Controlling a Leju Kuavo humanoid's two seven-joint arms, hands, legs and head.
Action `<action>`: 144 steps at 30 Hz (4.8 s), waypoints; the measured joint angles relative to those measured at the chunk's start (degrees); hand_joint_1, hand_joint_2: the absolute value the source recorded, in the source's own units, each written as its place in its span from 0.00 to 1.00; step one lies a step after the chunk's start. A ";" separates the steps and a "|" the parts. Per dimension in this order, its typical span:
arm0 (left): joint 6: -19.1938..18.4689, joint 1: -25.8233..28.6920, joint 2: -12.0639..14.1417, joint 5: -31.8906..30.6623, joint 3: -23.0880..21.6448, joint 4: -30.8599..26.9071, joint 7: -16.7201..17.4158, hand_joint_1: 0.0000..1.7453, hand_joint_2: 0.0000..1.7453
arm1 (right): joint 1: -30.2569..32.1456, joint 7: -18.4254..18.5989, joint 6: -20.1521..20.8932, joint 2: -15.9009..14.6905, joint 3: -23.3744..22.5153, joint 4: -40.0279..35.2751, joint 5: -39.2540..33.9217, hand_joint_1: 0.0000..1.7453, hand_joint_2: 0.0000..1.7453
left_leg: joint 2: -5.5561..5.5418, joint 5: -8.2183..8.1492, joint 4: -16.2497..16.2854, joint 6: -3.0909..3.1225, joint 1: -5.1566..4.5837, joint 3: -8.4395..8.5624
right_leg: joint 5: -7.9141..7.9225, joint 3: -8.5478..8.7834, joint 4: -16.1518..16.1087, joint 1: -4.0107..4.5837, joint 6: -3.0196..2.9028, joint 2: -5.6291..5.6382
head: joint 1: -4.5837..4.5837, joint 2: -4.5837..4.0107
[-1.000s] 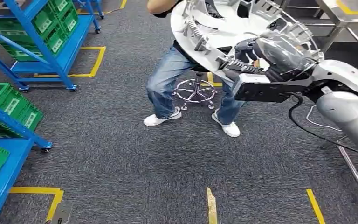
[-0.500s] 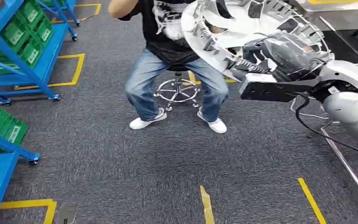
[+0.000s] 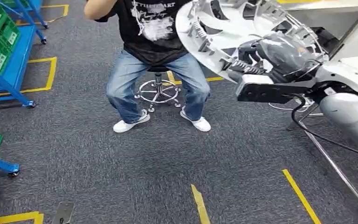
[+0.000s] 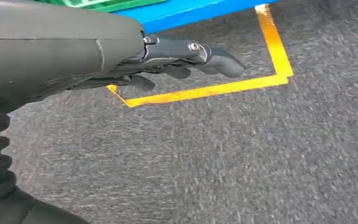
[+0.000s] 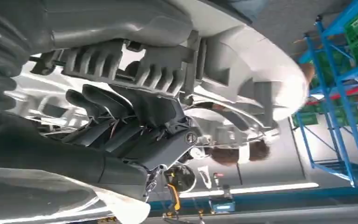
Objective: Take the parts from the cabinet and place them on the table.
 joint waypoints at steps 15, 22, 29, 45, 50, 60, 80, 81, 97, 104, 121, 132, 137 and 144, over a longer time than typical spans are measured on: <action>0.00 0.01 -0.31 -0.39 -0.02 0.00 0.00 0.00 1.00 | -0.12 -0.09 0.24 -0.07 0.13 0.28 -0.35 1.00 1.00 | 1.62 -6.22 7.94 -2.14 -0.46 -2.33 | 4.26 4.55 -7.94 0.33 -2.58 -1.76 | -0.15 0.00; 0.00 0.20 -0.28 -0.39 -0.02 0.00 0.20 0.00 1.00 | 0.16 -0.13 0.44 -0.07 0.35 0.33 -0.42 1.00 1.00 | -0.32 0.47 3.65 -1.41 -0.44 -1.28 | 3.99 5.14 -7.63 0.42 -2.41 2.15 | -0.18 0.00; 0.04 -0.04 -0.33 -0.39 -0.13 0.00 0.20 0.00 1.00 | 0.04 -0.11 0.44 -0.63 0.15 0.42 -0.57 1.00 1.00 | 0.00 0.01 0.09 -0.04 -0.12 0.03 | 2.75 2.40 -5.45 0.32 -0.25 1.14 | 0.22 0.00; 0.02 -0.12 -0.37 -0.39 -0.44 0.00 0.20 0.00 1.00 | 0.10 -0.11 0.44 -0.77 0.04 0.42 -0.72 1.00 1.00 | 1.80 -4.71 5.22 -2.22 -0.39 -1.21 | 4.80 4.34 -8.10 0.14 -2.36 -1.50 | -0.26 0.00; 0.02 0.18 -0.31 -0.39 -0.42 0.00 0.20 0.00 1.00 | 0.19 -0.17 0.46 -0.77 0.55 0.44 -0.72 1.00 1.00 | 1.19 -6.20 14.84 -2.29 -0.38 -5.61 | 4.80 4.36 -7.97 0.29 -2.62 1.20 | -0.31 0.00; 0.02 -0.22 -0.37 -0.42 -0.48 0.00 0.20 0.00 1.00 | -0.28 -0.20 0.46 -1.22 0.18 0.39 -0.85 1.00 1.00 | 0.17 -0.26 0.40 -0.07 -0.08 0.18 | 2.55 0.69 -3.47 -0.04 -0.06 0.78 | 0.11 0.00; 0.00 0.04 -0.35 -0.44 -0.46 0.00 0.20 0.00 1.00 | -0.12 -0.13 0.81 -1.27 0.46 0.26 -1.11 1.00 1.00 | 1.14 -8.33 17.60 -2.24 -0.45 -6.65 | 4.96 4.24 -8.00 0.47 -2.85 0.93 | -0.37 0.00; -0.02 -0.01 -0.33 -0.44 -0.48 0.00 0.20 0.00 1.00 | -0.14 -0.15 0.83 -1.27 0.41 0.26 -1.11 1.00 1.00 | 1.10 -5.74 14.40 -2.14 -0.42 -5.46 | 4.97 4.27 -7.91 0.44 -2.84 1.60 | -0.39 0.00; 0.00 -0.13 -0.39 -0.52 -0.57 0.00 0.20 0.00 1.00 | -0.34 -0.13 1.09 -1.55 0.37 0.24 -1.38 1.00 1.00 | 2.66 -0.34 0.28 0.02 -0.14 0.45 | 2.43 -2.32 3.25 -0.23 0.45 -0.87 | -0.04 0.00; 0.00 -0.14 -0.39 -0.50 -0.63 0.00 0.22 0.00 1.00 | -0.43 -0.11 1.07 -1.55 0.33 0.11 -1.44 1.00 1.00 | 5.64 -1.38 0.38 -1.80 -0.74 1.15 | 4.84 3.74 -7.68 0.85 -1.96 -2.85 | -0.20 0.00; 0.04 -0.18 -0.35 -0.50 -1.03 0.00 0.28 0.00 1.00 | -0.42 -0.02 1.07 -1.99 0.31 0.11 -1.84 1.00 1.00 | -0.18 0.14 0.19 0.14 -0.29 0.02 | 3.00 1.54 -4.62 0.28 -0.68 1.41 | -0.11 0.00; 0.02 -0.10 -0.35 -0.50 -1.25 0.00 0.31 0.00 1.00 | -0.05 -0.13 1.09 -1.99 0.41 0.09 -1.95 1.00 1.00 | 3.69 -0.74 0.47 -0.66 -0.92 0.43 | 4.13 4.42 -7.64 0.80 -0.92 -3.17 | -0.22 0.02; 0.02 -0.28 -0.44 -0.50 -1.31 0.00 0.33 0.00 1.00 | -0.27 -0.07 0.96 -2.03 0.26 -0.04 -1.88 1.00 1.00 | 1.76 -4.49 5.48 -1.83 -0.61 -1.28 | 4.16 5.19 -8.24 0.38 -2.50 -1.95 | -0.59 0.00; 0.09 0.09 -0.33 -0.57 -1.38 0.00 -1.07 0.00 1.00 | 0.27 -0.09 -0.41 -2.01 0.76 -0.35 0.02 1.00 1.00 | 1.14 0.04 6.20 -1.75 -0.48 -3.10 | 3.61 5.75 -7.80 0.42 -2.54 0.14 | -0.61 0.00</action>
